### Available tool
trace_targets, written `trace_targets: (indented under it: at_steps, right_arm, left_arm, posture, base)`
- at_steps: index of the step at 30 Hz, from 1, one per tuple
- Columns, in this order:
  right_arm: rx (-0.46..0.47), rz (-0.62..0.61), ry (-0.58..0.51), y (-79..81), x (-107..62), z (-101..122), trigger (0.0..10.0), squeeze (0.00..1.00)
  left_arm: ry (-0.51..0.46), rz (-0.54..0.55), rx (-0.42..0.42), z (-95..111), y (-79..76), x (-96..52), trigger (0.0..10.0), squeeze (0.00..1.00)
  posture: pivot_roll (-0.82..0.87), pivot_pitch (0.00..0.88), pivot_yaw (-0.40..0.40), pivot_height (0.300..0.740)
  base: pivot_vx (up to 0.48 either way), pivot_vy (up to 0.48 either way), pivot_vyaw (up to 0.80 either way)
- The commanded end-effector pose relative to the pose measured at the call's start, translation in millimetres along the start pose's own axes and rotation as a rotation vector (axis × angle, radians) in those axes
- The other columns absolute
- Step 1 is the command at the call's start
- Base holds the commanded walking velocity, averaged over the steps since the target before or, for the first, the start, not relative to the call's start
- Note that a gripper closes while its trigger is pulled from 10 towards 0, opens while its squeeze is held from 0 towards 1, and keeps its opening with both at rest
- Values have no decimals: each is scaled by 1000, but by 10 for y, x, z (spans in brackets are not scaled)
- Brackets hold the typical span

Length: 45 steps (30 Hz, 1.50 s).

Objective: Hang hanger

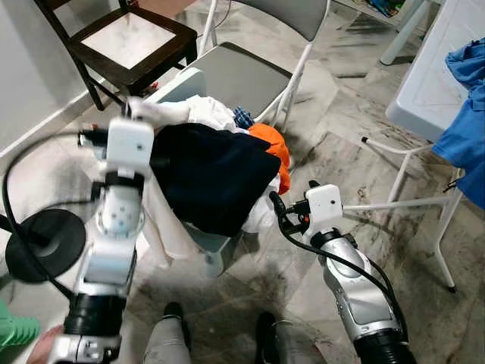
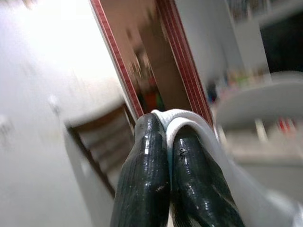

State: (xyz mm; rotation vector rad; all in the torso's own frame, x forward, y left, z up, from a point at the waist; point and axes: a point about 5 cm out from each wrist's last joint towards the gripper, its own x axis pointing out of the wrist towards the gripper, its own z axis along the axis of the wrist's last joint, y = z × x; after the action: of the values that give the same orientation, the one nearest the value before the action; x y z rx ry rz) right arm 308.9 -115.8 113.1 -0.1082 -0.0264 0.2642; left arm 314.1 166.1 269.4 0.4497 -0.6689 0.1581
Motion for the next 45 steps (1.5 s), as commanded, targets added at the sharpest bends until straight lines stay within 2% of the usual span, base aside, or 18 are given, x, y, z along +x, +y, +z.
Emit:
trace_targets:
  at_steps: [1, 3, 5, 6, 9, 10, 11, 12, 13, 16, 17, 18, 21, 22, 26, 34, 41, 45]
  right_arm:
    - [17, -28, 27, -52, -31, -76, 10000, 0]
    - [24, -36, 27, -64, -35, -79, 10000, 0]
    - [42, -57, 26, -92, -45, -95, 10000, 0]
    - [42, -57, 26, -92, -45, -95, 10000, 0]
    - [65, -84, 22, -131, -61, -88, 10000, 0]
    - [76, -98, 17, -168, -78, -92, 10000, 0]
    - [76, -98, 17, -168, -78, -92, 10000, 0]
    - [82, -103, 14, -186, -87, -92, 10000, 0]
    - [80, -131, 13, -260, -109, -95, 10000, 0]
    - [101, -187, 8, -393, -151, -109, 10000, 0]
    - [97, -194, 9, -407, -156, -112, 10000, 0]
    - [109, -228, 6, -470, -182, -123, 10000, 0]
    - [133, -269, 14, -542, -220, -146, 10000, 0]
    - [128, -280, 16, -572, -251, -153, 10000, 0]
    - [115, -279, 21, -568, -309, -166, 10000, 0]
    - [126, -312, 31, -564, -389, -175, 10000, 0]
    - [166, -313, 36, -513, -345, -218, 10000, 0]
    - [164, -311, 14, -502, -301, -163, 10000, 0]
  left_arm:
    - [-74, 22, 34, 162, 69, 17, 0, 0]
    - [-86, 31, 54, 198, 100, 23, 0, 0]
    - [-37, 8, 29, 148, 132, -113, 0, 0]
    - [-37, 8, 29, 148, 132, -113, 0, 0]
    - [29, -34, 37, 9, 124, -336, 0, 0]
    - [104, -47, 29, -122, 112, -493, 0, 0]
    - [104, -47, 29, -122, 112, -493, 0, 0]
    - [138, -52, 24, -177, 108, -565, 0, 0]
    - [204, -73, 13, -282, 94, -758, 0, 0]
    - [246, -129, 10, -339, 75, -1012, 0, 0]
    - [243, -140, 15, -340, 75, -1040, 0, 0]
    - [280, -153, 3, -392, 82, -1145, 0, 0]
    - [308, -194, 27, -453, 74, -1294, 0, 0]
    - [342, -192, 23, -492, 83, -1389, 0, 0]
    - [411, -194, 12, -565, 46, -1561, 0, 0]
    - [464, -214, -114, -635, -180, -1554, 0, 0]
    - [454, -262, -158, -738, -374, -1390, 0, 0]
    - [443, -263, -191, -737, -386, -1292, 0, 0]
  posture:
    - [116, 255, -75, 740]
    - [118, 255, -72, 740]
    - [123, 256, -67, 740]
    - [123, 256, -67, 740]
    - [126, 254, -63, 740]
    - [132, 246, -52, 740]
    - [132, 246, -52, 740]
    - [132, 246, -52, 740]
    - [137, 237, -47, 740]
    - [138, 217, -35, 740]
    - [138, 217, -35, 740]
    - [133, 211, -37, 740]
    - [131, 210, -48, 740]
    - [122, 208, -54, 740]
    - [97, 209, -56, 740]
    - [63, 220, -54, 740]
    - [79, 176, -19, 740]
    - [56, 180, -6, 740]
  base:
    - [0, 0, 0]
    - [0, 0, 0]
    - [0, 0, 0]
    - [0, 0, 0]
    - [0, 0, 0]
    - [0, 0, 0]
    - [0, 0, 0]
    - [0, 0, 0]
    - [0, 0, 0]
    - [0, 0, 0]
    - [0, 0, 0]
    - [0, 0, 0]
    - [0, 0, 0]
    - [0, 0, 0]
    - [0, 0, 0]
    - [0, 0, -108]
    - [0, 0, -752]
    - [0, 0, -800]
